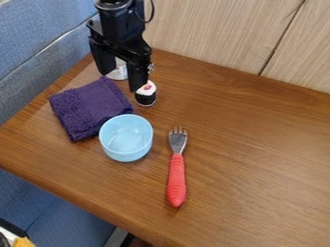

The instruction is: Move the tin to the middle of the table

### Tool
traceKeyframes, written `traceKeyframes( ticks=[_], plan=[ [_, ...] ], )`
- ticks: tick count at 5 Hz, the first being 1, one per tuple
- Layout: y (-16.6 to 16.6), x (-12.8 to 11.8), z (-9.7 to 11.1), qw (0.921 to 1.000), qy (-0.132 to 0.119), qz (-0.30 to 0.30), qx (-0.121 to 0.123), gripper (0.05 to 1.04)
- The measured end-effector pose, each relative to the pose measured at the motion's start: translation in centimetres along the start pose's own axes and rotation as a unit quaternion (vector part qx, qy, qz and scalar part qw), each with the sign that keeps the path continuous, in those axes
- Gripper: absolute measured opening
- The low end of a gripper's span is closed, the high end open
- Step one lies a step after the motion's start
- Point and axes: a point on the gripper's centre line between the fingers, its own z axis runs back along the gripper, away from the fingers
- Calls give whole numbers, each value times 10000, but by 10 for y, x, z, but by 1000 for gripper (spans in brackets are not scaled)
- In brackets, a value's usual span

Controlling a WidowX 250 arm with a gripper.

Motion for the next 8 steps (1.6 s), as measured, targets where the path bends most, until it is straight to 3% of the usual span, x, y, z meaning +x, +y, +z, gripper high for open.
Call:
traceKeyframes(
  ticks=[1, 3, 5, 7, 8],
  plan=[
    [-2, -2, -8, 9999, 106, 10, -65, 1001],
    [45, 15, -15, 9965, -141, 829, -1, 1001],
    [105, 39, -32, 9799, -268, 1959, 268, 1001],
    [154, 57, -55, 9637, -95, 2620, 504, 1001],
    [173, 52, -65, 9539, 141, 2902, 746, 1001]
  ],
)
